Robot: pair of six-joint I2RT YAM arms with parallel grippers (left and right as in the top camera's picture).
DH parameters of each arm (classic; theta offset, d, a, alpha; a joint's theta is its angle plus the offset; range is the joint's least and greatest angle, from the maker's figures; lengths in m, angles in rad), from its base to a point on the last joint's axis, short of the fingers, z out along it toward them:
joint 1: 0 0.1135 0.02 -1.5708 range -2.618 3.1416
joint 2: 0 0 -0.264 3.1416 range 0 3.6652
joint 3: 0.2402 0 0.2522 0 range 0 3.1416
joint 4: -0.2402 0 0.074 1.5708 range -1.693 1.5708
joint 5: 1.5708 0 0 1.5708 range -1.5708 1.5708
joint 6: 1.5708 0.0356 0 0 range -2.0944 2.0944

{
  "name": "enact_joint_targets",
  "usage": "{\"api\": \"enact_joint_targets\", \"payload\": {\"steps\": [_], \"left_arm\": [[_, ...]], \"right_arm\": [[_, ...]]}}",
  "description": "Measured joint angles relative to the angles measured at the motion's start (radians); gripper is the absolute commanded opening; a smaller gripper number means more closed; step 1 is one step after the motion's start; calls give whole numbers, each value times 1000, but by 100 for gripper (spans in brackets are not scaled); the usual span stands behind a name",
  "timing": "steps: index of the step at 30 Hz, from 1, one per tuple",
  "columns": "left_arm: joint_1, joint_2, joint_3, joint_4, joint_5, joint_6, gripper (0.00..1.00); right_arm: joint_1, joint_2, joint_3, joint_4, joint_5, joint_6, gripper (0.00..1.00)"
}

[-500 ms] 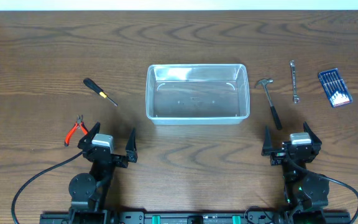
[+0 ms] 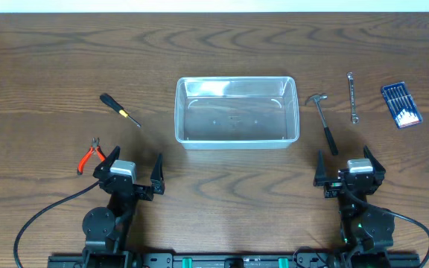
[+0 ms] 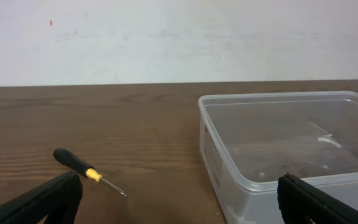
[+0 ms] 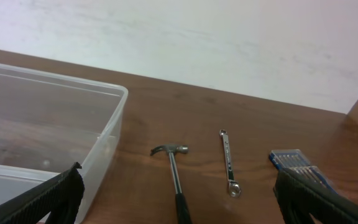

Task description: Pack container

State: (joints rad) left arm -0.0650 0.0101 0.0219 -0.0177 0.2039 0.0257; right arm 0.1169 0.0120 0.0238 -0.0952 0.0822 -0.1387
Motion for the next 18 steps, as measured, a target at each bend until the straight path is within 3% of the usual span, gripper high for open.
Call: {"api": "enact_joint_targets", "payload": {"steps": [18], "left_arm": [[0, 0, 0, 0, 0, 0, 98]], "right_arm": [[0, 0, 0, 0, 0, 0, 99]]}}
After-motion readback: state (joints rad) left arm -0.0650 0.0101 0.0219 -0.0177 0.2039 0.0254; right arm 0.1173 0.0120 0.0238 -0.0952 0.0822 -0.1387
